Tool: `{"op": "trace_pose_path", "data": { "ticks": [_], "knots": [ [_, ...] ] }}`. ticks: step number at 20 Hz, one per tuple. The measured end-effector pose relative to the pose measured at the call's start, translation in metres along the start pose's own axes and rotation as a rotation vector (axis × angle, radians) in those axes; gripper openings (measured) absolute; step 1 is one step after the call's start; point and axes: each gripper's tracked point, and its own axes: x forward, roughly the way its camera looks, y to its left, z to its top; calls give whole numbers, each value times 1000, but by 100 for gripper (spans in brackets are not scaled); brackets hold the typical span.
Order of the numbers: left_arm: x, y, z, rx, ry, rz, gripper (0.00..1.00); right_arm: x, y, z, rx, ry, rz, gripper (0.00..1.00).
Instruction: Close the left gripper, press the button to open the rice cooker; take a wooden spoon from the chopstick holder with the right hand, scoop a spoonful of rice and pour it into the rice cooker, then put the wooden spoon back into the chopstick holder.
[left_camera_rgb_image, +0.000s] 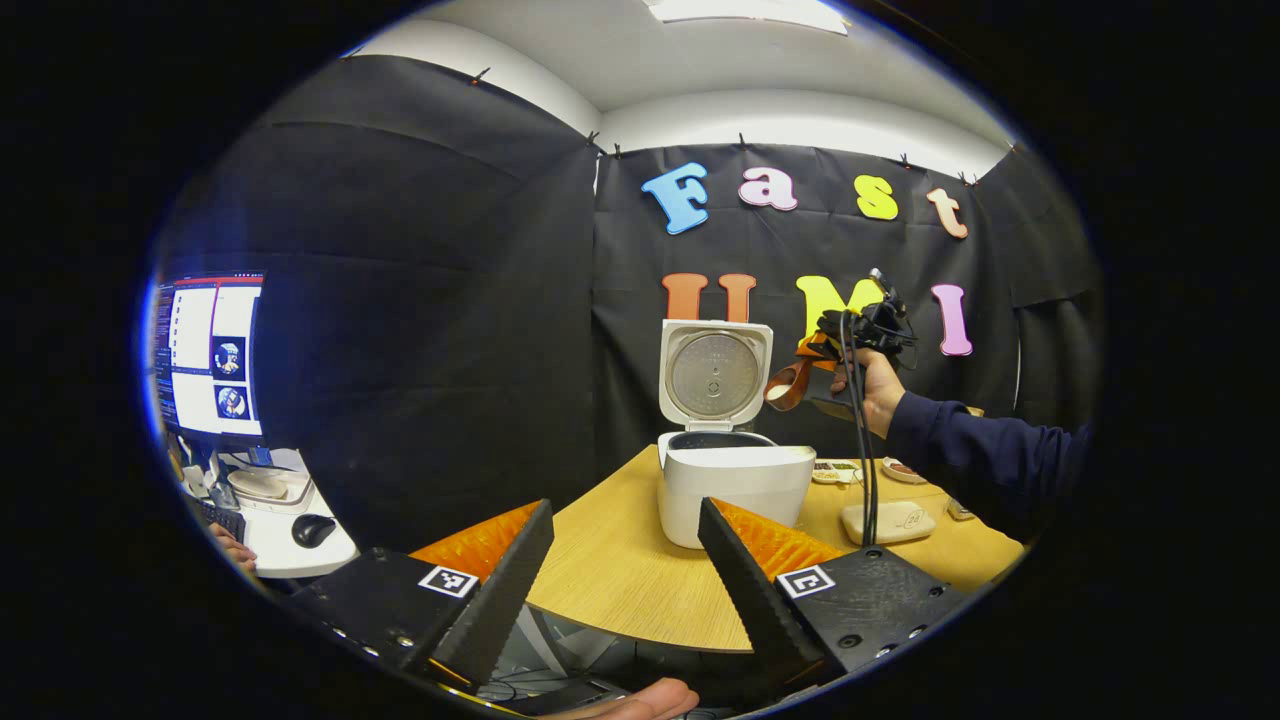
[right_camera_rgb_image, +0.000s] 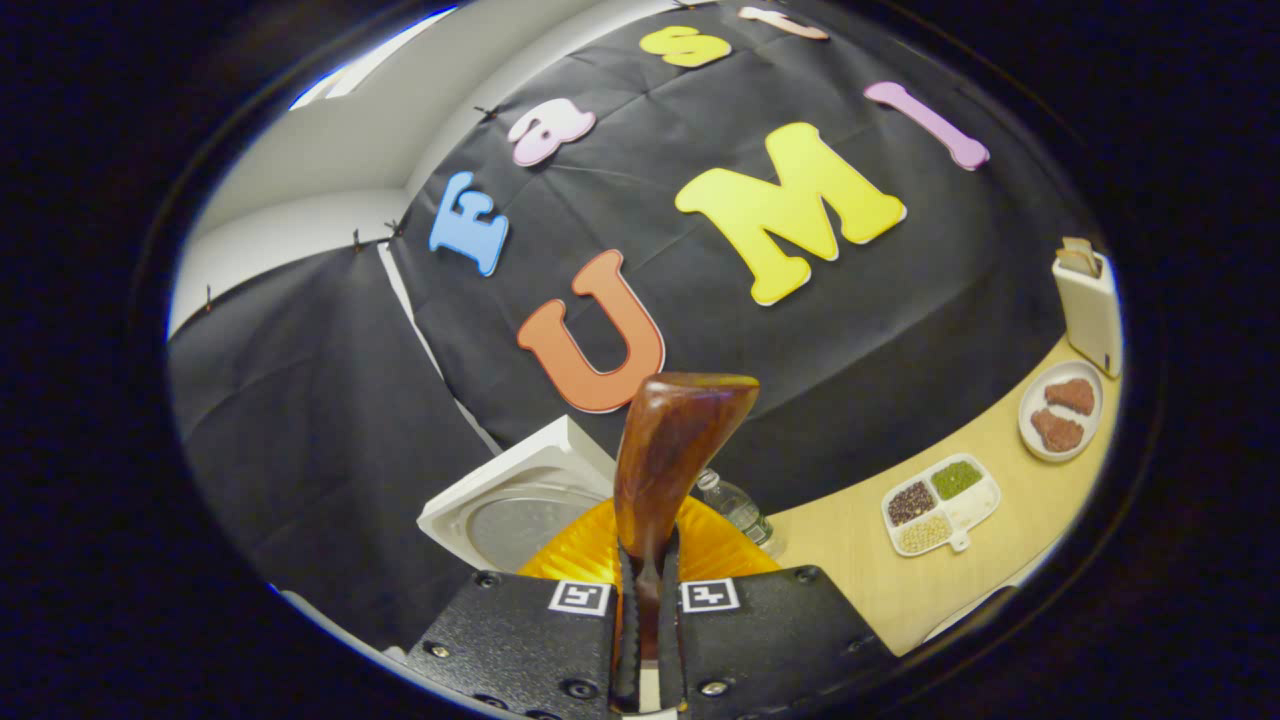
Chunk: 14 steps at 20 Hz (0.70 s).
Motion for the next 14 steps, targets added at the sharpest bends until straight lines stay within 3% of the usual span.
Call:
{"op": "trace_pose_path", "data": {
  "ticks": [2, 5, 14],
  "knots": [
    [1, 1, -3, 8, 8, 3, 93, 10, 9, -12, -148, 7, -21, 12],
    [-1, 4, -1, 23, 5, 18, 93, 22, 27, -34, -265, 33, -13, 12],
    [-4, 0, -8, -2, 16, -1, 93, 13, 86, -59, -728, -30, 87, 12]
  ]
}}
